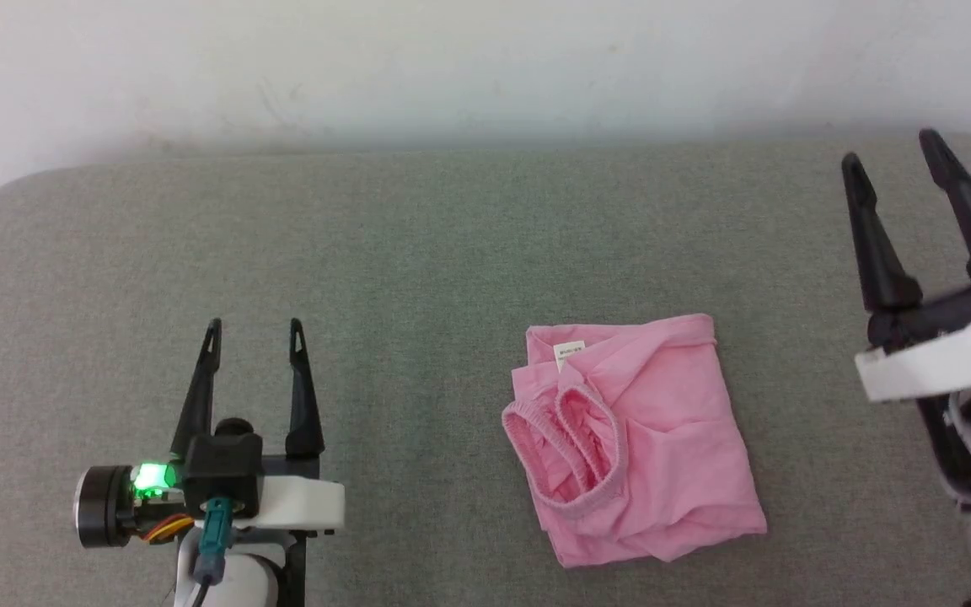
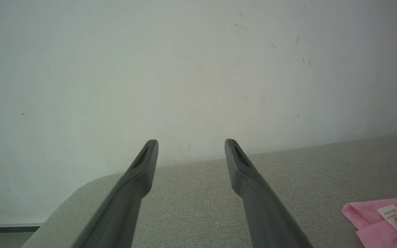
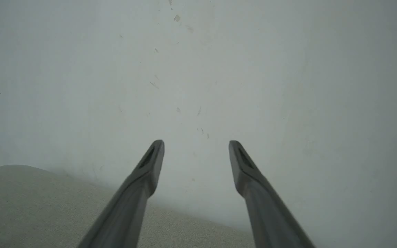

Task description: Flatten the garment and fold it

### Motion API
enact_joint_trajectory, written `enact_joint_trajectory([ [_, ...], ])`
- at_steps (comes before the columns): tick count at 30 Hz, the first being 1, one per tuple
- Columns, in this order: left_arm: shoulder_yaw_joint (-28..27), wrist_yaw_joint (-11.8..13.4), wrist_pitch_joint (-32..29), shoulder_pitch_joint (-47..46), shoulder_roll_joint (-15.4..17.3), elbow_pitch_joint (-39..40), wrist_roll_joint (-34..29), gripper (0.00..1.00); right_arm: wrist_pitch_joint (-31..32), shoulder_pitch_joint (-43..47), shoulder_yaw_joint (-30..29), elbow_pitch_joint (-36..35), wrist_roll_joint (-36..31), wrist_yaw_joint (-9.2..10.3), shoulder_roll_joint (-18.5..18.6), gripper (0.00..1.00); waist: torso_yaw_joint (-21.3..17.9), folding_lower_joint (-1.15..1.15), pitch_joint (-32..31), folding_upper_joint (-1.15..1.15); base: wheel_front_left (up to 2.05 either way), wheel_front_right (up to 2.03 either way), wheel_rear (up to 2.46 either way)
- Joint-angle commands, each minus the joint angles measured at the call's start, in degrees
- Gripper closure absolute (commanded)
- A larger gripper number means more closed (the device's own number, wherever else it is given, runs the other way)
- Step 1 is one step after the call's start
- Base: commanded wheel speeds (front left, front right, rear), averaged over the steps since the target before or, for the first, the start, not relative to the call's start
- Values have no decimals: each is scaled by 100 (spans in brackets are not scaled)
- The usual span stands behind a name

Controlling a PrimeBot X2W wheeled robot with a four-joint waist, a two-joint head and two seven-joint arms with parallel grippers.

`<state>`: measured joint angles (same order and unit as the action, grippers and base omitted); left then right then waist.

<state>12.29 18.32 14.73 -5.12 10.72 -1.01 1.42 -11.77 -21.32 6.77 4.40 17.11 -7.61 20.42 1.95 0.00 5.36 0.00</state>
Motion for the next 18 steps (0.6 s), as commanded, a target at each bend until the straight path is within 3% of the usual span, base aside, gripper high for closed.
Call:
enact_joint_trajectory([
  [1,-45,-25,27,-2,15,8,-10,0,-138,246,-206,-71,-173,12,-246,0,-12,0,-20,0,0,0,0],
  [9,-107,-83,27,114,8,108,-4,0,-318,1260,-706,-387,-557,12,-1244,0,-19,0,-68,0,0,0,0],
  [18,-169,-130,27,259,-77,152,19,0,-321,1869,-822,-541,-612,12,-1661,0,59,0,-108,0,0,0,0],
])
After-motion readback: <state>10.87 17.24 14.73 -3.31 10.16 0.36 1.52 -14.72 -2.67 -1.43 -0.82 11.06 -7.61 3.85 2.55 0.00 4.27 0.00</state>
